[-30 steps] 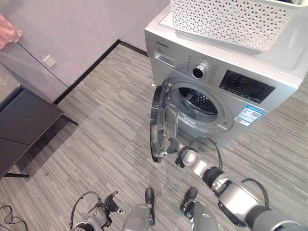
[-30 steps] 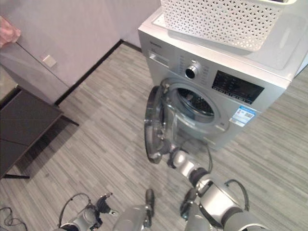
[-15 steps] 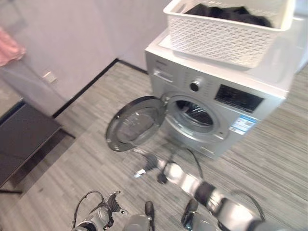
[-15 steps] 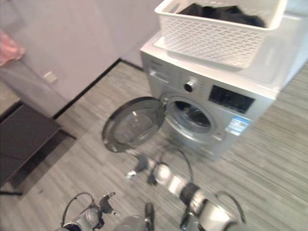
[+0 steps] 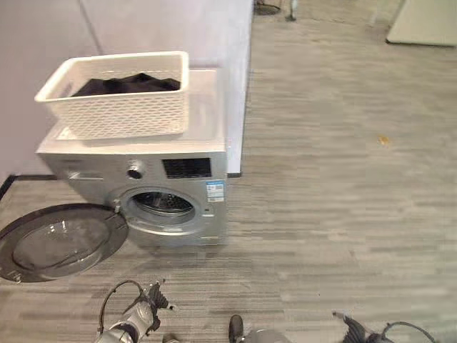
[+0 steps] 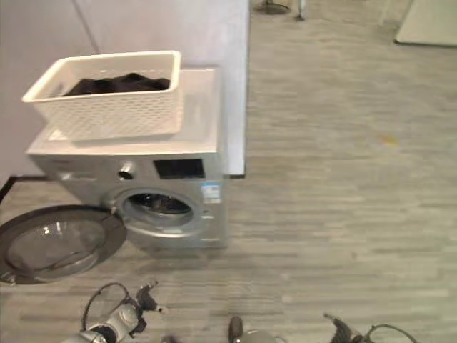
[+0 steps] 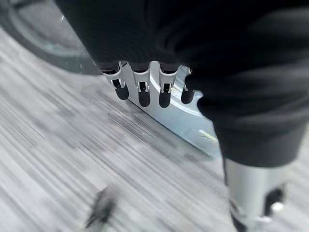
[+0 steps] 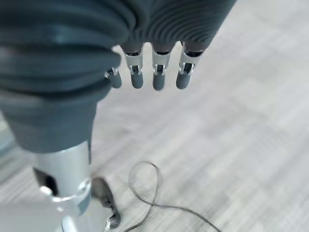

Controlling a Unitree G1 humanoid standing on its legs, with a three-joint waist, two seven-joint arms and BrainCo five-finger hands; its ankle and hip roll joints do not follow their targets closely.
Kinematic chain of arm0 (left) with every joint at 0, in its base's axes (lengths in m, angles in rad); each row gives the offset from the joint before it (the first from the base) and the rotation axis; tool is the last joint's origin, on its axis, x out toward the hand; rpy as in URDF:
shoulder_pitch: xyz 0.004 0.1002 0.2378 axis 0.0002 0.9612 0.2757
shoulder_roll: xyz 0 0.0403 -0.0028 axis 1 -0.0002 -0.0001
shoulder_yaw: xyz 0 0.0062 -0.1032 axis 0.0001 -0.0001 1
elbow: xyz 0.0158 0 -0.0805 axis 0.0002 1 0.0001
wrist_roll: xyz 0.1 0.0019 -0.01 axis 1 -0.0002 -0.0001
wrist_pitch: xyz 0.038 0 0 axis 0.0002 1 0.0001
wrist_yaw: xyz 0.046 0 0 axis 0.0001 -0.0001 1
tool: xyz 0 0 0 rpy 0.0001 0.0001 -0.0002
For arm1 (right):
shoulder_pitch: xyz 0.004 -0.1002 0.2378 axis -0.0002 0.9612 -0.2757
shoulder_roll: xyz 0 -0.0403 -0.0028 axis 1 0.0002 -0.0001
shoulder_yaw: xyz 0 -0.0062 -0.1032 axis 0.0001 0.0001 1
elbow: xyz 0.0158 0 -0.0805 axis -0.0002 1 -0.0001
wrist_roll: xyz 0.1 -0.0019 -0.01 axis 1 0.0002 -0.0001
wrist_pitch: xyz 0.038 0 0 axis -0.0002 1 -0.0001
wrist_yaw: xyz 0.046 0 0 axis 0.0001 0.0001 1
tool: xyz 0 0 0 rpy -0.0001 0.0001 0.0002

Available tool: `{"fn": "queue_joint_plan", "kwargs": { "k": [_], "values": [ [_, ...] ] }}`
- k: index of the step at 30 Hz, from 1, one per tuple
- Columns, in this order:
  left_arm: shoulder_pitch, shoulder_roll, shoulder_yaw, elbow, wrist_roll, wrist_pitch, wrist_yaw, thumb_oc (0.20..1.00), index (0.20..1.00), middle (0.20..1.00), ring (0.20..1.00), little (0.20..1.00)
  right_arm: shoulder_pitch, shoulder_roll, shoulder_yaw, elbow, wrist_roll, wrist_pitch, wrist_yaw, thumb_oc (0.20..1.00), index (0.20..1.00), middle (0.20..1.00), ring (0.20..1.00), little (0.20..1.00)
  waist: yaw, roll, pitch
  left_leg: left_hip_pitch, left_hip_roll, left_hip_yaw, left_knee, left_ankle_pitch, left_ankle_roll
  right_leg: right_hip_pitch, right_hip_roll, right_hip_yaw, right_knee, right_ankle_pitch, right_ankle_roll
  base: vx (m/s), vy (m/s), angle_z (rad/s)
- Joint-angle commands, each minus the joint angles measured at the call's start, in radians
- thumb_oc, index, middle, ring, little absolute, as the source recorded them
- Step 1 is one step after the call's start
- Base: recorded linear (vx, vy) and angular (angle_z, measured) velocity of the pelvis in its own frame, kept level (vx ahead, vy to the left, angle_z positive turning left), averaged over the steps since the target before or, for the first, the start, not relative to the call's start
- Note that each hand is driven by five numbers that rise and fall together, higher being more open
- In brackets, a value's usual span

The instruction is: Grab the laundry basket,head to the washer,open it,put in the laundry and shut it.

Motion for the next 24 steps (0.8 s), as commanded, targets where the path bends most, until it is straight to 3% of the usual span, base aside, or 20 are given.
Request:
{"fn": "queue_joint_plan", "kwargs": {
  "k": [1, 2, 3, 4, 5, 6, 8, 11, 12, 21, 24],
  "values": [
    [0.027, 0.031, 0.057, 0.069, -0.032, 0.014, -0.014, 1.000, 1.000, 1.000, 1.000, 1.000, -0.040, 0.026, 0.017, 0.045, -0.009, -0.015, 0.025, 1.000, 1.000, 1.000, 1.000, 1.000, -0.032, -0.016, 0.004, -0.032, -0.045, -0.039, 0.139, 0.033, 0.076, 0.109, -0.141, 0.167, -0.173, 0.163, 0.192, 0.20, 0.262, -1.08],
    [0.027, 0.031, 0.057, 0.070, -0.032, 0.013, -0.015, 1.000, 1.000, 1.000, 1.000, 1.000, -0.040, 0.027, 0.017, 0.046, -0.009, -0.016, 0.025, 1.000, 1.000, 1.000, 1.000, 1.000, -0.029, -0.017, 0.004, -0.030, -0.045, -0.035, 0.141, 0.031, 0.077, 0.108, -0.141, 0.171, -0.173, 0.163, 0.192, 0.19, 0.331, -1.23],
    [0.026, 0.048, 0.066, 0.077, -0.029, 0.019, -0.024, 1.000, 1.000, 1.000, 1.000, 1.000, -0.033, 0.026, -0.031, 0.092, 0.025, -0.002, 0.037, 1.000, 1.000, 1.000, 1.000, 1.000, -0.037, -0.018, 0.005, -0.035, -0.078, -0.022, 0.191, -0.013, 0.088, 0.122, -0.177, 0.201, -0.180, 0.169, 0.202, 0.12, 0.241, -1.06],
    [0.026, 0.048, 0.066, 0.077, -0.029, 0.019, -0.024, 1.000, 1.000, 1.000, 1.000, 1.000, -0.033, 0.026, -0.032, 0.092, 0.025, -0.002, 0.037, 1.000, 1.000, 1.000, 1.000, 1.000, -0.036, -0.018, 0.003, -0.039, -0.078, -0.022, 0.191, -0.011, 0.088, 0.119, -0.177, 0.202, -0.182, 0.172, 0.203, 0.21, 0.444, -0.61],
    [0.042, 0.060, 0.079, 0.090, -0.028, 0.023, -0.035, 1.000, 1.000, 1.000, 1.000, 1.000, -0.029, 0.035, -0.072, 0.135, 0.049, 0.017, 0.044, 1.000, 1.000, 1.000, 1.000, 1.000, -0.043, -0.022, -0.006, -0.044, -0.117, -0.006, 0.223, -0.054, 0.108, 0.123, -0.210, 0.226, -0.193, 0.185, 0.211, 0.08, 0.210, -0.02],
    [0.043, 0.060, 0.078, 0.090, -0.028, 0.023, -0.035, 1.000, 1.000, 1.000, 1.000, 1.000, -0.029, 0.036, -0.072, 0.135, 0.049, 0.016, 0.044, 1.000, 1.000, 1.000, 1.000, 1.000, -0.042, -0.023, -0.006, -0.045, -0.118, -0.004, 0.226, -0.057, 0.109, 0.122, -0.211, 0.227, -0.194, 0.185, 0.212, 0.14, 0.406, -0.08],
    [0.047, 0.088, 0.090, 0.082, -0.030, 0.026, -0.042, 1.000, 1.000, 1.000, 1.000, 1.000, -0.035, 0.038, -0.095, 0.161, 0.052, 0.028, 0.057, 1.000, 1.000, 1.000, 1.000, 1.000, -0.047, -0.037, 0.000, -0.073, -0.159, 0.023, 0.312, -0.124, 0.136, 0.104, -0.251, 0.259, -0.183, 0.221, 0.226, 0.06, 0.293, -0.19],
    [0.051, 0.106, 0.102, 0.076, -0.035, 0.028, -0.044, 1.000, 1.000, 1.000, 1.000, 1.000, -0.039, 0.054, -0.086, 0.170, 0.034, 0.033, 0.066, 1.000, 1.000, 1.000, 1.000, 1.000, -0.041, -0.050, 0.000, -0.085, -0.170, 0.049, 0.338, -0.156, 0.153, 0.079, -0.271, 0.268, -0.179, 0.261, 0.235, 0.01, 0.233, -0.40],
    [0.054, 0.128, 0.116, 0.069, -0.037, 0.027, -0.043, 1.000, 1.000, 1.000, 1.000, 1.000, -0.047, 0.065, -0.079, 0.165, 0.026, 0.034, 0.071, 1.000, 1.000, 1.000, 1.000, 1.000, -0.035, -0.063, 0.013, -0.086, -0.173, 0.080, 0.369, -0.187, 0.164, 0.067, -0.288, 0.255, -0.179, 0.304, 0.245, -0.02, 0.161, -0.30],
    [0.074, 0.166, 0.176, 0.085, -0.049, 0.038, -0.047, 1.000, 1.000, 1.000, 1.000, 1.000, -0.038, 0.105, -0.071, 0.114, 0.049, 0.036, 0.079, 1.000, 1.000, 1.000, 1.000, 1.000, -0.015, -0.110, 0.012, -0.069, -0.201, 0.131, 0.390, -0.227, 0.186, 0.057, -0.320, 0.223, -0.198, 0.448, 0.278, 0.02, 0.143, -0.19],
    [0.114, 0.186, 0.230, 0.116, -0.061, 0.050, -0.065, 1.000, 1.000, 1.000, 1.000, 1.000, -0.038, 0.098, -0.093, 0.117, 0.061, 0.046, 0.081, 1.000, 1.000, 1.000, 1.000, 1.000, -0.002, -0.121, 0.001, -0.040, -0.232, 0.149, 0.364, -0.237, 0.203, 0.052, -0.345, 0.206, -0.202, 0.538, 0.285, 0.04, 0.144, -0.04]
  ]
}}
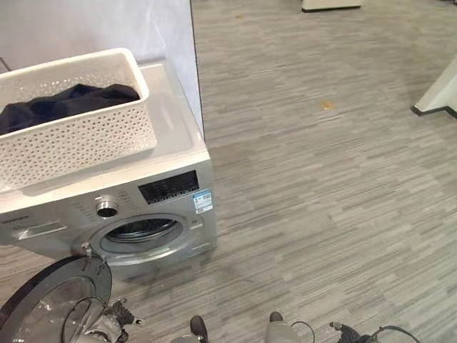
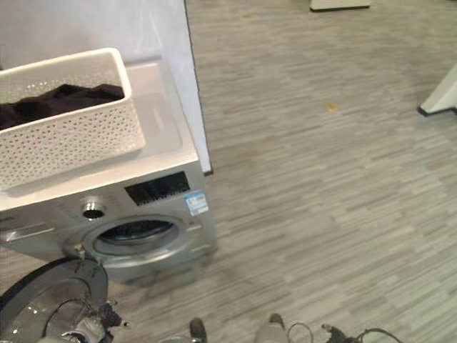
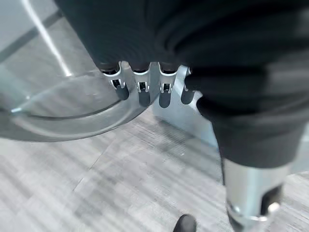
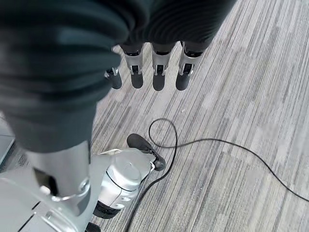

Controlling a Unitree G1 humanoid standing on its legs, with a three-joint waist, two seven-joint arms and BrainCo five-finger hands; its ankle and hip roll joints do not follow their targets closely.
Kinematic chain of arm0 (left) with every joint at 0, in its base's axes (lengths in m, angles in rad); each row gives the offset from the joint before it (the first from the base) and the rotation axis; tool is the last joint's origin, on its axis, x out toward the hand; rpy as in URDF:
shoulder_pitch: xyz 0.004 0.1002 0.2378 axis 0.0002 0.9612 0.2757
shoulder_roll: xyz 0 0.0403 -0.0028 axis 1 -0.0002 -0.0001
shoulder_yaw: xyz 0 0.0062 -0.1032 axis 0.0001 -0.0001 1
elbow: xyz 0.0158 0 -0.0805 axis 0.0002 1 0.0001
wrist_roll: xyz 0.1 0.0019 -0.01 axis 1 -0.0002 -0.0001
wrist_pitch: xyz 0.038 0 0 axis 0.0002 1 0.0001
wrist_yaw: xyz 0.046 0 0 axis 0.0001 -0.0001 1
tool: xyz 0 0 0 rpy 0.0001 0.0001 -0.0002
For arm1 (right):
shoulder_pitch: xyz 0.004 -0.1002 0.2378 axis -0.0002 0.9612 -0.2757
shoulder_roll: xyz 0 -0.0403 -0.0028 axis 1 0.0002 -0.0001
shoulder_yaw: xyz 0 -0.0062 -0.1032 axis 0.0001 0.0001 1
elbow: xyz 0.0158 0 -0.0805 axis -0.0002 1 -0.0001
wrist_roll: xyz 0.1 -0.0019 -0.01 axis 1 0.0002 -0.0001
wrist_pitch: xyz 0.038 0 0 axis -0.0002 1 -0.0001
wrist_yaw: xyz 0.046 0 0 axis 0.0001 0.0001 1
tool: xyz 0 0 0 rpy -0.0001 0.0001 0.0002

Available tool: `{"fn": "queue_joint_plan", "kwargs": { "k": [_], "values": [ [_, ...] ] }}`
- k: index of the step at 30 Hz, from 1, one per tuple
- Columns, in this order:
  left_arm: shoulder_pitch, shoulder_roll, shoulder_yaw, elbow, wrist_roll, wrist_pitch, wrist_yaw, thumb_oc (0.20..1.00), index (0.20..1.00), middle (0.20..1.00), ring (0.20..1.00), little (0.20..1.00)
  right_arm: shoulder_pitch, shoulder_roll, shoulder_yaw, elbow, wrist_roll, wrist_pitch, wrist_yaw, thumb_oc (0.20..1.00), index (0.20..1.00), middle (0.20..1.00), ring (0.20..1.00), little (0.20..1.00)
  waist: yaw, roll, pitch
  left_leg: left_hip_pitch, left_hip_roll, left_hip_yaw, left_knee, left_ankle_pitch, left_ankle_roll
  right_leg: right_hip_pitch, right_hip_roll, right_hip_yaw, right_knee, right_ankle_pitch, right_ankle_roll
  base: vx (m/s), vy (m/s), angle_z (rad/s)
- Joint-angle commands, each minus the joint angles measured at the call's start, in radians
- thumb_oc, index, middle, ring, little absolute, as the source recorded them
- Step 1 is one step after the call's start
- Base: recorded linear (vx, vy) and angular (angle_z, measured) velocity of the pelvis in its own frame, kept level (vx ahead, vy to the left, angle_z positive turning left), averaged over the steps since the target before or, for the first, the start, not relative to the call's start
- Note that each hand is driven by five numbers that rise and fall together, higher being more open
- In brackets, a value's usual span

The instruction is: Grab the laundry basket,head to the washer,open it,put in the laundry and shut it.

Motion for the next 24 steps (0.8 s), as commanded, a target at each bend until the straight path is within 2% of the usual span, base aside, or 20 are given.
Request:
{"fn": "queue_joint_plan", "kwargs": {
  "k": [1, 2, 3, 4, 5, 6, 7, 8, 9, 10, 12, 14, 15, 17, 18, 19, 20, 22, 23, 24],
  "values": [
    [0.044, 0.080, 0.079, 0.008, -0.022, 0.015, -0.008, 1.000, 1.000, 1.000, 1.000, 1.000, 0.006, -0.027, -0.023, -0.006, 0.044, 0.016, -0.005, 1.000, 1.000, 1.000, 1.000, 1.000, -0.004, -0.042, -0.004, -0.033, 0.045, 0.003, 0.183, -0.068, -0.025, 0.031, -0.077, 0.007, -0.181, 0.444, 0.031, 0.03, 0.175, -0.06],
    [0.057, 0.089, 0.101, 0.020, -0.024, 0.022, -0.011, 1.000, 1.000, 1.000, 1.000, 1.000, 0.005, -0.031, -0.033, -0.002, 0.047, 0.018, -0.007, 1.000, 1.000, 1.000, 1.000, 1.000, 0.002, -0.043, -0.006, -0.021, 0.035, 0.013, 0.164, -0.068, -0.020, 0.026, -0.088, -0.017, -0.182, 0.469, 0.034, 0.01, 0.197, -0.02],
    [0.079, 0.100, 0.133, 0.035, -0.031, 0.033, -0.016, 1.000, 1.000, 1.000, 1.000, 1.000, 0.000, -0.035, -0.043, 0.000, 0.047, 0.024, -0.009, 1.000, 1.000, 1.000, 1.000, 1.000, 0.015, -0.040, -0.006, -0.002, 0.021, 0.032, 0.129, -0.063, -0.015, 0.012, -0.108, -0.102, -0.182, 0.483, 0.043, 0.00, 0.287, -0.11],
    [0.092, 0.108, 0.155, 0.041, -0.036, 0.038, -0.017, 1.000, 1.000, 1.000, 1.000, 1.000, -0.004, -0.036, -0.044, 0.001, 0.048, 0.025, -0.009, 1.000, 1.000, 1.000, 1.000, 1.000, 0.026, -0.037, -0.006, 0.011, 0.012, 0.045, 0.104, -0.054, -0.013, 0.010, -0.103, -0.177, -0.181, 0.455, 0.043, -0.01, 0.223, -0.31],
    [0.092, 0.108, 0.155, 0.040, -0.036, 0.039, -0.017, 1.000, 1.000, 1.000, 1.000, 1.000, -0.004, -0.036, -0.044, 0.001, 0.048, 0.025, -0.009, 1.000, 1.000, 1.000, 1.000, 1.000, 0.024, -0.037, -0.005, 0.013, 0.012, 0.044, 0.102, -0.053, -0.013, 0.012, -0.104, -0.179, -0.181, 0.455, 0.043, -0.02, 0.255, -0.69],
    [0.105, 0.123, 0.180, 0.043, -0.039, 0.043, -0.018, 1.000, 1.000, 1.000, 1.000, 1.000, -0.005, -0.030, -0.038, 0.005, 0.056, 0.023, -0.004, 1.000, 1.000, 1.000, 1.000, 1.000, 0.024, -0.025, -0.008, 0.035, -0.001, 0.055, 0.036, -0.024, -0.007, 0.006, -0.027, -0.196, -0.161, 0.366, 0.024, -0.01, 0.163, -0.56],
    [0.105, 0.123, 0.181, 0.043, -0.039, 0.043, -0.018, 1.000, 1.000, 1.000, 1.000, 1.000, -0.005, -0.031, -0.037, 0.005, 0.056, 0.023, -0.004, 1.000, 1.000, 1.000, 1.000, 1.000, 0.024, -0.025, -0.007, 0.039, -0.002, 0.055, 0.032, -0.023, -0.008, 0.006, -0.026, -0.196, -0.159, 0.365, 0.024, 0.01, 0.279, -0.29],
    [0.104, 0.144, 0.195, 0.037, -0.055, 0.040, -0.021, 1.000, 1.000, 1.000, 1.000, 1.000, -0.004, -0.024, -0.026, 0.009, 0.075, 0.017, 0.005, 1.000, 1.000, 1.000, 1.000, 1.000, 0.018, -0.012, -0.007, 0.054, -0.006, 0.048, -0.014, 0.008, -0.003, -0.008, 0.114, -0.135, -0.122, 0.228, -0.014, 0.03, 0.172, 0.04],
    [0.101, 0.161, 0.205, 0.042, -0.068, 0.040, -0.023, 1.000, 1.000, 1.000, 1.000, 1.000, 0.001, -0.017, -0.011, 0.008, 0.084, 0.011, 0.011, 1.000, 1.000, 1.000, 1.000, 1.000, 0.018, -0.010, -0.005, 0.058, -0.014, 0.045, -0.039, 0.030, 0.001, -0.019, 0.208, -0.115, -0.095, 0.180, -0.034, 0.02, 0.203, 0.02],
    [0.095, 0.171, 0.203, 0.049, -0.068, 0.038, -0.028, 1.000, 1.000, 1.000, 1.000, 1.000, 0.010, -0.017, -0.002, 0.004, 0.089, 0.007, 0.011, 1.000, 1.000, 1.000, 1.000, 1.000, 0.019, -0.015, -0.003, 0.061, -0.027, 0.049, -0.052, 0.032, 0.003, -0.015, 0.244, -0.117, -0.088, 0.145, -0.042, 0.00, 0.088, -0.08],
    [0.094, 0.183, 0.204, 0.049, -0.063, 0.035, -0.034, 1.000, 1.000, 1.000, 1.000, 1.000, 0.024, -0.018, 0.008, -0.003, 0.094, 0.001, 0.014, 1.000, 1.000, 1.000, 1.000, 1.000, 0.023, -0.020, -0.002, 0.065, -0.038, 0.054, -0.062, 0.034, 0.005, -0.006, 0.263, -0.141, -0.090, 0.129, -0.057, 0.01, 0.051, 0.05],
    [0.089, 0.177, 0.205, 0.047, -0.050, 0.030, -0.038, 1.000, 1.000, 1.000, 1.000, 1.000, 0.034, -0.026, 0.010, -0.005, 0.106, -0.003, 0.017, 1.000, 1.000, 1.000, 1.000, 1.000, 0.017, -0.016, -0.002, 0.072, -0.054, 0.038, -0.075, 0.035, 0.001, 0.018, 0.287, -0.113, -0.124, 0.109, -0.080, 0.04, 0.032, 0.21],
    [0.058, 0.170, 0.184, 0.039, -0.050, 0.028, -0.030, 1.000, 1.000, 1.000, 1.000, 1.000, 0.039, -0.030, 0.000, 0.001, 0.122, -0.006, 0.013, 1.000, 1.000, 1.000, 1.000, 1.000, 0.010, -0.003, -0.002, 0.059, -0.061, 0.030, -0.063, 0.041, -0.010, 0.015, 0.317, -0.067, -0.137, 0.106, -0.098, 0.06, 0.005, 0.13],
    [0.033, 0.158, 0.164, 0.029, -0.051, 0.025, -0.029, 1.000, 1.000, 1.000, 1.000, 1.000, 0.054, -0.037, -0.019, 0.023, 0.135, 0.000, 0.021, 1.000, 1.000, 1.000, 1.000, 1.000, -0.002, 0.013, 0.000, 0.038, -0.059, 0.024, -0.004, 0.047, -0.033, 0.027, 0.323, -0.070, -0.148, 0.102, -0.113, 0.07, -0.007, 0.42],
    [0.017, 0.153, 0.150, 0.024, -0.055, 0.022, -0.027, 1.000, 1.000, 1.000, 1.000, 1.000, 0.058, -0.039, -0.031, 0.037, 0.141, 0.002, 0.022, 1.000, 1.000, 1.000, 1.000, 1.000, -0.008, 0.019, 0.005, 0.022, -0.047, 0.032, 0.031, 0.079, -0.062, 0.034, 0.319, -0.075, -0.153, 0.103, -0.116, 0.03, -0.023, 0.53],
    [0.015, 0.152, 0.149, 0.024, -0.055, 0.022, -0.026, 1.000, 1.000, 1.000, 1.000, 1.000, 0.058, -0.039, -0.032, 0.038, 0.141, 0.002, 0.022, 1.000, 1.000, 1.000, 1.000, 1.000, -0.011, 0.020, 0.005, 0.018, -0.045, 0.028, 0.037, 0.078, -0.063, 0.034, 0.319, -0.078, -0.154, 0.104, -0.117, 0.02, 0.106, 0.65],
    [-0.023, 0.136, 0.113, 0.008, -0.057, 0.017, -0.021, 1.000, 1.000, 1.000, 1.000, 1.000, 0.061, -0.042, -0.051, 0.060, 0.139, 0.008, 0.015, 1.000, 1.000, 1.000, 1.000, 1.000, -0.059, 0.019, 0.005, 0.009, 0.061, 0.155, 0.038, 0.105, -0.109, 0.049, 0.270, -0.112, -0.174, 0.093, -0.100, -0.02, 0.146, 0.95],
    [-0.031, 0.123, 0.100, 0.006, -0.058, 0.020, -0.018, 1.000, 1.000, 1.000, 1.000, 1.000, 0.057, -0.045, -0.056, 0.065, 0.136, 0.011, 0.008, 1.000, 1.000, 1.000, 1.000, 1.000, -0.053, 0.018, 0.011, -0.007, 0.073, 0.149, 0.027, 0.102, -0.090, 0.054, 0.258, -0.123, -0.179, 0.095, -0.102, 0.00, 0.162, 1.07],
    [-0.015, 0.104, 0.094, 0.013, -0.065, 0.017, -0.012, 1.000, 1.000, 1.000, 1.000, 1.000, 0.043, -0.054, -0.069, 0.081, 0.141, 0.013, -0.002, 1.000, 1.000, 1.000, 1.000, 1.000, -0.035, 0.022, 0.002, -0.044, 0.100, 0.055, -0.003, 0.124, -0.091, 0.061, 0.234, -0.108, -0.181, 0.086, -0.096, 0.10, 0.224, 0.44],
    [-0.014, 0.098, 0.088, 0.015, -0.065, 0.016, -0.008, 1.000, 1.000, 1.000, 1.000, 1.000, 0.054, -0.055, -0.077, 0.077, 0.144, 0.010, -0.001, 1.000, 1.000, 1.000, 1.000, 1.000, -0.043, 0.026, -0.002, -0.049, 0.140, 0.046, -0.014, 0.149, -0.106, 0.057, 0.213, -0.109, -0.175, 0.079, -0.093, 0.15, 0.302, -0.06]
  ]
}}
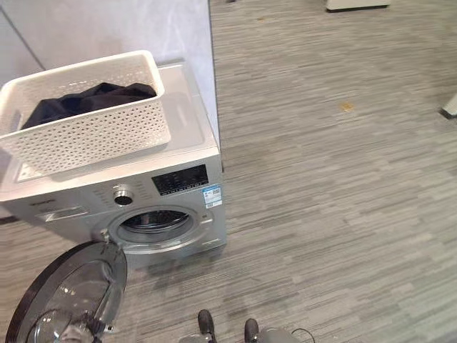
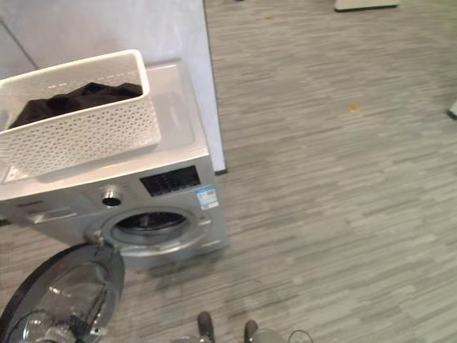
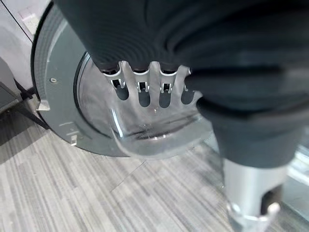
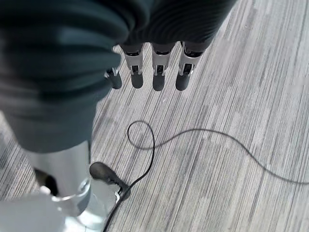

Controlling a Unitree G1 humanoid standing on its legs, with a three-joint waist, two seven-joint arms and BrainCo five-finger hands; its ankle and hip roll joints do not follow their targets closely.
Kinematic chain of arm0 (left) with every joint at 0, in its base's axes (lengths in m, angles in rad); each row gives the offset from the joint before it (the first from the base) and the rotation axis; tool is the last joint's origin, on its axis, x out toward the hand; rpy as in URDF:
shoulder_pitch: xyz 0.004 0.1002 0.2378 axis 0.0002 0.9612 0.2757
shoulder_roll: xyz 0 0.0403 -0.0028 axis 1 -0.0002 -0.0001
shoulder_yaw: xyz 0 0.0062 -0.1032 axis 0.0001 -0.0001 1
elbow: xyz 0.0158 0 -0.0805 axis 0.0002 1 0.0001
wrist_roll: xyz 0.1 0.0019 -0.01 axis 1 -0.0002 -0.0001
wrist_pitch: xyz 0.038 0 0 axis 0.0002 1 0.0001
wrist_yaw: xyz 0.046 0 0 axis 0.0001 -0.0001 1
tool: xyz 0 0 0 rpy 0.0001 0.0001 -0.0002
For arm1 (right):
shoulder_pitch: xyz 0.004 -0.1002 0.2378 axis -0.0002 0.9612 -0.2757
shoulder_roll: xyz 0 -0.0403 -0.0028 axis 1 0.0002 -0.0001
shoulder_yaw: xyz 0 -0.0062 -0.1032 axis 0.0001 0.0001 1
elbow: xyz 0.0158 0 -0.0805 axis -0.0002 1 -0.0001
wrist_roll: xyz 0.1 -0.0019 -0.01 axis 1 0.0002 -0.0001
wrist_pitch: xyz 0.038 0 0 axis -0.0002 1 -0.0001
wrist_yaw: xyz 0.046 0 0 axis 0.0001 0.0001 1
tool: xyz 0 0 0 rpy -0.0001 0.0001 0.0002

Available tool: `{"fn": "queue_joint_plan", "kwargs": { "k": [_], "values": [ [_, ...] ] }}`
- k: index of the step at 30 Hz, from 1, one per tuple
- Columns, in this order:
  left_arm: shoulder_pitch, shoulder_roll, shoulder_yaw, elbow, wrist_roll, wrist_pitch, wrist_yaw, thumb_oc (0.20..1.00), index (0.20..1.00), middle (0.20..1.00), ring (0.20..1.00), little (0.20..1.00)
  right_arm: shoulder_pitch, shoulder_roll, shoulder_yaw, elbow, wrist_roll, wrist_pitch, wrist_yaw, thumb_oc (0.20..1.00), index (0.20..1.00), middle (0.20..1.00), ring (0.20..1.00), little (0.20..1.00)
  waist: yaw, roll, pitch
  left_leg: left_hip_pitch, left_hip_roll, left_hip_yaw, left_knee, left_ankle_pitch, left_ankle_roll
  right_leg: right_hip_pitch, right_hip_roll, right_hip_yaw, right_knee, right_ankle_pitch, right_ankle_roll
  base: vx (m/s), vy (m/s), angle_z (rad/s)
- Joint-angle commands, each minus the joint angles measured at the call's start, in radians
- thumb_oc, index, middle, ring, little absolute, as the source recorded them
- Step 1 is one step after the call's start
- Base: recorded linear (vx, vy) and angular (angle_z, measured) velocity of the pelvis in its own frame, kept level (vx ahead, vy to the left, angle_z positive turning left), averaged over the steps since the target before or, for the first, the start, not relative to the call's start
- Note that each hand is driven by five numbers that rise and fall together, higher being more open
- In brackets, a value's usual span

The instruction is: Grab the laundry basket,head to the washer,open it,put in the laundry and shut it.

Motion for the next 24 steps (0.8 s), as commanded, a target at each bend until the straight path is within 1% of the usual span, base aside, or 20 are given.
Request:
{"fn": "queue_joint_plan", "kwargs": {
  "k": [1, 2, 4, 5, 6, 7, 8, 9, 10, 11, 12, 13, 14, 16, 18, 20, 21, 22, 23, 24],
  "values": [
    [0.035, -0.007, 0.015, 0.017, -0.037, -0.006, 0.020, 1.000, 1.000, 1.000, 1.000, 1.000, 0.024, -0.017, -0.040, 0.010, 0.025, -0.002, -0.015, 1.000, 1.000, 1.000, 1.000, 1.000, -0.012, 0.003, 0.020, 0.022, -0.006, -0.116, 0.029, 0.051, 0.019, 0.008, -0.023, 0.107, -0.059, 0.099, 0.153, 0.14, 0.285, -0.21],
    [0.058, -0.019, 0.030, 0.022, -0.052, -0.011, 0.017, 1.000, 1.000, 1.000, 1.000, 1.000, 0.013, -0.020, -0.034, -0.002, 0.026, -0.004, -0.013, 1.000, 1.000, 1.000, 1.000, 1.000, -0.003, 0.006, 0.021, 0.029, -0.037, -0.204, 0.042, 0.023, 0.028, -0.004, -0.027, 0.140, -0.041, 0.091, 0.156, 0.14, 0.267, -0.19],
    [0.067, -0.030, 0.034, 0.023, -0.053, -0.013, 0.021, 1.000, 1.000, 1.000, 1.000, 1.000, 0.012, -0.019, -0.035, -0.001, 0.022, -0.004, -0.015, 1.000, 1.000, 1.000, 1.000, 1.000, -0.009, 0.016, 0.014, 0.043, -0.035, -0.188, 0.003, 0.031, 0.023, -0.004, -0.042, 0.143, -0.040, 0.096, 0.163, 0.10, 0.248, -0.35],
    [0.080, -0.050, 0.032, 0.025, -0.059, -0.015, 0.017, 1.000, 1.000, 1.000, 1.000, 1.000, -0.015, -0.024, -0.034, 0.000, 0.023, -0.003, -0.012, 1.000, 1.000, 1.000, 1.000, 1.000, -0.003, 0.027, 0.017, 0.061, -0.071, -0.202, -0.026, 0.034, 0.035, -0.009, -0.060, 0.177, -0.039, 0.108, 0.168, 0.08, 0.292, -0.38],
    [0.083, -0.050, 0.033, 0.026, -0.059, -0.015, 0.015, 1.000, 1.000, 1.000, 1.000, 1.000, -0.018, -0.023, -0.034, 0.000, 0.017, -0.002, -0.011, 1.000, 1.000, 1.000, 1.000, 1.000, -0.003, 0.029, 0.014, 0.063, -0.077, -0.190, -0.040, 0.039, 0.038, -0.016, -0.063, 0.183, -0.041, 0.120, 0.169, 0.08, 0.292, -0.24],
    [0.084, -0.050, 0.033, 0.026, -0.058, -0.015, 0.015, 1.000, 1.000, 1.000, 1.000, 1.000, -0.018, -0.023, -0.033, 0.000, 0.017, -0.002, -0.011, 1.000, 1.000, 1.000, 1.000, 1.000, -0.001, 0.028, 0.013, 0.064, -0.078, -0.189, -0.041, 0.040, 0.038, -0.017, -0.063, 0.185, -0.042, 0.121, 0.169, 0.04, 0.232, -0.22],
    [0.094, -0.055, 0.036, 0.026, -0.054, -0.017, 0.012, 1.000, 1.000, 1.000, 1.000, 1.000, -0.027, -0.017, -0.036, -0.012, 0.016, -0.001, -0.012, 1.000, 1.000, 1.000, 1.000, 1.000, 0.000, 0.028, 0.008, 0.083, -0.100, -0.157, -0.081, 0.039, 0.050, -0.025, -0.079, 0.201, -0.063, 0.151, 0.187, 0.03, 0.177, -0.26],
    [0.094, -0.055, 0.036, 0.026, -0.054, -0.017, 0.012, 1.000, 1.000, 1.000, 1.000, 1.000, -0.027, -0.017, -0.036, -0.012, 0.016, -0.001, -0.012, 1.000, 1.000, 1.000, 1.000, 1.000, 0.001, 0.028, 0.008, 0.083, -0.100, -0.157, -0.081, 0.039, 0.050, -0.025, -0.079, 0.201, -0.063, 0.151, 0.187, 0.00, 0.295, -0.40],
    [0.089, -0.048, 0.037, 0.022, -0.051, -0.019, 0.018, 1.000, 1.000, 1.000, 1.000, 1.000, -0.042, -0.008, -0.016, -0.041, 0.009, -0.007, -0.011, 1.000, 1.000, 1.000, 1.000, 1.000, 0.003, 0.020, 0.009, 0.084, -0.122, -0.138, -0.111, 0.040, 0.061, -0.045, -0.099, 0.215, -0.081, 0.198, 0.205, -0.03, 0.121, -0.35],
    [0.089, -0.047, 0.037, 0.022, -0.051, -0.019, 0.018, 1.000, 1.000, 1.000, 1.000, 1.000, -0.042, -0.008, -0.015, -0.041, 0.009, -0.006, -0.011, 1.000, 1.000, 1.000, 1.000, 1.000, 0.004, 0.020, 0.008, 0.084, -0.122, -0.137, -0.113, 0.041, 0.061, -0.046, -0.100, 0.216, -0.082, 0.199, 0.205, -0.06, 0.222, -0.51],
    [0.085, -0.039, 0.039, 0.015, -0.049, -0.024, 0.021, 1.000, 1.000, 1.000, 1.000, 1.000, -0.042, 0.001, 0.016, -0.073, -0.012, -0.013, -0.007, 1.000, 1.000, 1.000, 1.000, 1.000, 0.008, 0.008, 0.009, 0.079, -0.133, -0.114, -0.136, 0.044, 0.065, -0.062, -0.116, 0.226, -0.103, 0.239, 0.221, -0.03, 0.103, -0.44],
    [0.085, -0.039, 0.039, 0.015, -0.049, -0.024, 0.021, 1.000, 1.000, 1.000, 1.000, 1.000, -0.042, 0.001, 0.016, -0.073, -0.012, -0.013, -0.007, 1.000, 1.000, 1.000, 1.000, 1.000, 0.008, 0.008, 0.008, 0.079, -0.133, -0.113, -0.136, 0.044, 0.065, -0.062, -0.116, 0.226, -0.103, 0.239, 0.222, -0.05, 0.153, -0.31],
    [0.075, -0.024, 0.034, 0.004, -0.039, -0.026, 0.032, 1.000, 1.000, 1.000, 1.000, 1.000, -0.039, 0.010, 0.039, -0.085, -0.027, -0.019, -0.002, 1.000, 1.000, 1.000, 1.000, 1.000, 0.015, -0.004, 0.009, 0.074, -0.137, -0.103, -0.145, 0.040, 0.070, -0.068, -0.125, 0.223, -0.119, 0.261, 0.232, -0.02, 0.084, -0.12],
    [0.068, -0.016, 0.033, -0.003, -0.037, -0.026, 0.040, 1.000, 1.000, 1.000, 1.000, 1.000, -0.039, 0.017, 0.041, -0.090, -0.026, -0.020, -0.004, 1.000, 1.000, 1.000, 1.000, 1.000, 0.018, -0.010, 0.009, 0.072, -0.139, -0.097, -0.147, 0.039, 0.071, -0.072, -0.129, 0.221, -0.122, 0.275, 0.237, -0.02, 0.063, -0.08],
    [0.055, 0.003, 0.034, -0.017, -0.041, -0.030, 0.057, 1.000, 1.000, 1.000, 1.000, 1.000, -0.041, 0.040, 0.052, -0.098, -0.013, -0.023, -0.013, 1.000, 1.000, 1.000, 1.000, 1.000, 0.027, -0.033, 0.011, 0.071, -0.134, -0.082, -0.150, 0.035, 0.073, -0.075, -0.137, 0.206, -0.125, 0.310, 0.250, -0.01, 0.016, -0.18],
    [0.051, 0.008, 0.035, -0.020, -0.042, -0.031, 0.062, 1.000, 1.000, 1.000, 1.000, 1.000, -0.044, 0.049, 0.058, -0.095, -0.011, -0.024, -0.016, 1.000, 1.000, 1.000, 1.000, 1.000, 0.031, -0.039, 0.011, 0.073, -0.131, -0.076, -0.150, 0.034, 0.072, -0.075, -0.141, 0.200, -0.126, 0.323, 0.253, 0.00, -0.013, -0.09],
    [0.049, 0.008, 0.033, -0.027, -0.043, -0.030, 0.069, 1.000, 1.000, 1.000, 1.000, 1.000, -0.050, 0.068, 0.067, -0.096, -0.005, -0.024, -0.015, 1.000, 1.000, 1.000, 1.000, 1.000, 0.043, -0.047, 0.008, 0.079, -0.120, -0.058, -0.150, 0.035, 0.066, -0.077, -0.152, 0.155, -0.130, 0.343, 0.259, 0.00, -0.028, -0.04],
    [0.049, 0.008, 0.033, -0.027, -0.043, -0.029, 0.069, 1.000, 1.000, 1.000, 1.000, 1.000, -0.050, 0.068, 0.067, -0.096, -0.005, -0.024, -0.016, 1.000, 1.000, 1.000, 1.000, 1.000, 0.043, -0.047, 0.008, 0.079, -0.119, -0.059, -0.150, 0.035, 0.066, -0.076, -0.152, 0.154, -0.131, 0.343, 0.259, 0.00, -0.049, -0.23],
    [0.054, -0.005, 0.026, -0.034, -0.040, -0.031, 0.075, 1.000, 1.000, 1.000, 1.000, 1.000, -0.056, 0.089, 0.053, -0.081, 0.026, -0.023, -0.020, 1.000, 1.000, 1.000, 1.000, 1.000, 0.048, -0.051, 0.002, 0.090, -0.109, -0.040, -0.150, 0.036, 0.060, -0.073, -0.165, 0.105, -0.134, 0.363, 0.264, 0.00, -0.020, -0.16],
    [0.054, -0.006, 0.025, -0.035, -0.040, -0.031, 0.075, 1.000, 1.000, 1.000, 1.000, 1.000, -0.056, 0.089, 0.053, -0.080, 0.026, -0.024, -0.021, 1.000, 1.000, 1.000, 1.000, 1.000, 0.047, -0.050, 0.005, 0.094, -0.109, -0.042, -0.150, 0.033, 0.060, -0.068, -0.164, 0.103, -0.135, 0.361, 0.264, 0.02, -0.025, -0.13]
  ]
}}
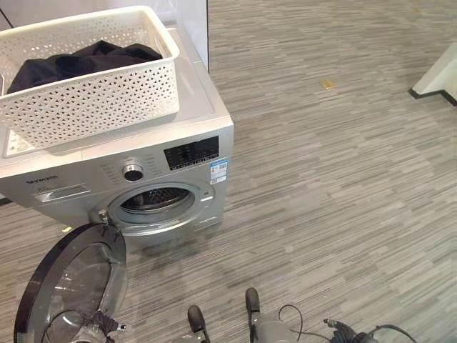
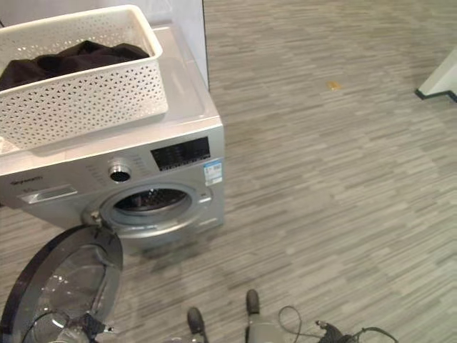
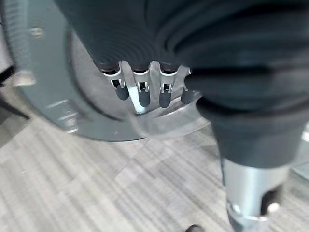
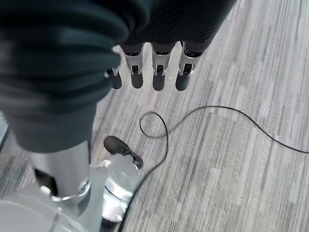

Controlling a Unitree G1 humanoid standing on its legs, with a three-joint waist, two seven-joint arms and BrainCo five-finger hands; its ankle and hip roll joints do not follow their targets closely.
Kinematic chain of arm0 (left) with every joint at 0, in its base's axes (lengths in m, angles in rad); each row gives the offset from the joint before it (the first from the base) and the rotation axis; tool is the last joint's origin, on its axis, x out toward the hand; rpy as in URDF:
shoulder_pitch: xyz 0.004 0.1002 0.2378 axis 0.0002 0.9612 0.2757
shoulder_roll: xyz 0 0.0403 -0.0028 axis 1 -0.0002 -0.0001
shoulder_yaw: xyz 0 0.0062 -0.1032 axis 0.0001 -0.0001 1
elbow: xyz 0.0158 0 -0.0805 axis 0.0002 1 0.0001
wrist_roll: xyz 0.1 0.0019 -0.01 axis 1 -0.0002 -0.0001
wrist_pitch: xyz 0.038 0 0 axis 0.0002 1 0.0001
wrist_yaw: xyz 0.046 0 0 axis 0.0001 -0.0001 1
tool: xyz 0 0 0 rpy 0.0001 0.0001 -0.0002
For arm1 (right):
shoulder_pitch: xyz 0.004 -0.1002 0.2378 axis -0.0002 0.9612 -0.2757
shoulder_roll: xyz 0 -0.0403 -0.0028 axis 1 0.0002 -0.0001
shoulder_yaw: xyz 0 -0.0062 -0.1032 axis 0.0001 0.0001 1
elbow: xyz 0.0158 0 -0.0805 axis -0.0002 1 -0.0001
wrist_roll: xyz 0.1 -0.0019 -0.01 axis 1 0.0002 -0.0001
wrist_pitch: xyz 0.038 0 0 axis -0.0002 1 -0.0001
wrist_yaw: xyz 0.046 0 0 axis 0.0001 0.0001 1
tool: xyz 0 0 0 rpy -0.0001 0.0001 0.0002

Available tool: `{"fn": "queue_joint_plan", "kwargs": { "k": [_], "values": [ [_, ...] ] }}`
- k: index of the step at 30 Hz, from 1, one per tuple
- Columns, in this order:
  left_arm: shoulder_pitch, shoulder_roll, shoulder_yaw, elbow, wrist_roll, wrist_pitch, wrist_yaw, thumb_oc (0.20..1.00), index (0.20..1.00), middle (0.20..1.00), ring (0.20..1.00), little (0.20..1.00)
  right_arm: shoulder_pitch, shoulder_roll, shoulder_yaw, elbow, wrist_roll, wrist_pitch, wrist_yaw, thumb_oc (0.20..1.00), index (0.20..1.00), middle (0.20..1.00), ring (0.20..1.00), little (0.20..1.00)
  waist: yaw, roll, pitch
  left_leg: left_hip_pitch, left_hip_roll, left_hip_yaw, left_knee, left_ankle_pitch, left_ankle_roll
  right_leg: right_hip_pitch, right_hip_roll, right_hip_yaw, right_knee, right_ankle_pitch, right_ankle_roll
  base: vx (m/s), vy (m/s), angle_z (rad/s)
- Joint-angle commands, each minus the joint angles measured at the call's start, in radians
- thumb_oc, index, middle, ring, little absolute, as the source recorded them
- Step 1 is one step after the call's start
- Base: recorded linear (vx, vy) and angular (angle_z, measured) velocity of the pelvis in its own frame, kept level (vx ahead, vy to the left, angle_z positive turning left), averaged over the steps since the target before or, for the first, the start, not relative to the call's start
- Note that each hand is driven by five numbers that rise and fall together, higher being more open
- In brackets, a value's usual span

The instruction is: Grab the laundry basket,head to the washer,open it,put in the laundry and shut it.

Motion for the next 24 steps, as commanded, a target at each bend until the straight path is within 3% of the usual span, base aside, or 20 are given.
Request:
{"fn": "queue_joint_plan", "kwargs": {
  "k": [1, 3, 5, 13, 15, 18, 20, 24],
  "values": [
    [0.008, -0.002, 0.009, 0.010, -0.005, -0.012, 0.032, 1.000, 1.000, 1.000, 1.000, 1.000, -0.016, 0.042, -0.043, 0.048, 0.106, -0.003, -0.026, 1.000, 1.000, 1.000, 1.000, 1.000, 0.011, -0.014, -0.006, 0.027, 0.030, 0.011, 0.005, 0.027, -0.077, 0.051, -0.116, -0.043, -0.001, 0.161, 0.095, 0.03, -0.006, 0.05],
    [0.017, -0.025, 0.000, 0.008, -0.007, -0.015, 0.029, 1.000, 1.000, 1.000, 1.000, 1.000, -0.019, 0.057, -0.078, 0.069, 0.169, -0.002, -0.029, 1.000, 1.000, 1.000, 1.000, 1.000, 0.010, -0.013, -0.014, 0.031, 0.031, 0.013, 0.005, 0.029, -0.078, 0.051, -0.116, -0.041, -0.005, 0.165, 0.096, 0.03, -0.004, 0.01],
    [0.052, -0.095, -0.020, 0.005, -0.035, -0.027, 0.013, 1.000, 1.000, 1.000, 1.000, 1.000, -0.029, 0.089, -0.183, 0.149, 0.379, -0.003, -0.029, 1.000, 1.000, 1.000, 1.000, 1.000, 0.004, -0.001, -0.035, 0.056, 0.025, 0.003, 0.005, 0.025, -0.076, 0.075, -0.112, -0.024, -0.012, 0.142, 0.095, 0.04, 0.013, -0.03],
    [0.121, -0.193, 0.013, 0.047, -0.166, -0.033, -0.059, 1.000, 1.000, 1.000, 1.000, 1.000, 0.023, 0.111, -0.344, 0.284, 0.691, 0.021, 0.038, 1.000, 1.000, 1.000, 1.000, 1.000, -0.003, 0.020, -0.093, 0.100, 0.023, -0.013, 0.005, 0.023, -0.082, 0.132, -0.099, -0.040, -0.036, 0.097, 0.075, 0.05, -0.013, -0.02],
    [0.126, -0.201, 0.020, 0.049, -0.183, -0.033, -0.065, 1.000, 1.000, 1.000, 1.000, 1.000, 0.025, 0.110, -0.350, 0.298, 0.696, 0.027, 0.043, 1.000, 1.000, 1.000, 1.000, 1.000, -0.005, 0.022, -0.098, 0.103, 0.023, -0.013, 0.005, 0.023, -0.083, 0.137, -0.097, -0.042, -0.039, 0.095, 0.074, 0.02, -0.014, 0.00],
    [0.138, -0.211, 0.134, 0.067, -0.409, -0.024, -0.106, 1.000, 1.000, 1.000, 1.000, 1.000, 0.029, 0.111, -0.371, 0.320, 0.753, 0.040, 0.070, 1.000, 1.000, 1.000, 1.000, 1.000, -0.003, 0.029, -0.110, 0.113, 0.028, -0.020, 0.005, 0.023, -0.086, 0.156, -0.097, -0.051, -0.044, 0.087, 0.074, 0.01, -0.023, 0.00],
    [0.136, -0.215, 0.171, 0.071, -0.481, -0.022, -0.119, 1.000, 1.000, 1.000, 1.000, 1.000, 0.024, 0.111, -0.367, 0.327, 0.729, 0.045, 0.072, 1.000, 1.000, 1.000, 1.000, 1.000, -0.003, 0.031, -0.120, 0.110, 0.028, -0.024, 0.005, 0.028, -0.089, 0.156, -0.097, -0.053, -0.043, 0.088, 0.070, 0.00, 0.000, 0.00],
    [0.136, -0.224, 0.205, 0.082, -0.537, -0.021, -0.130, 1.000, 1.000, 1.000, 1.000, 1.000, 0.017, 0.104, -0.374, 0.349, 0.702, 0.064, 0.075, 1.000, 1.000, 1.000, 1.000, 1.000, 0.005, 0.035, -0.138, 0.116, 0.027, -0.037, 0.005, 0.028, -0.091, 0.172, -0.100, -0.064, -0.044, 0.083, 0.069, 0.00, 0.000, 0.00]
  ]
}}
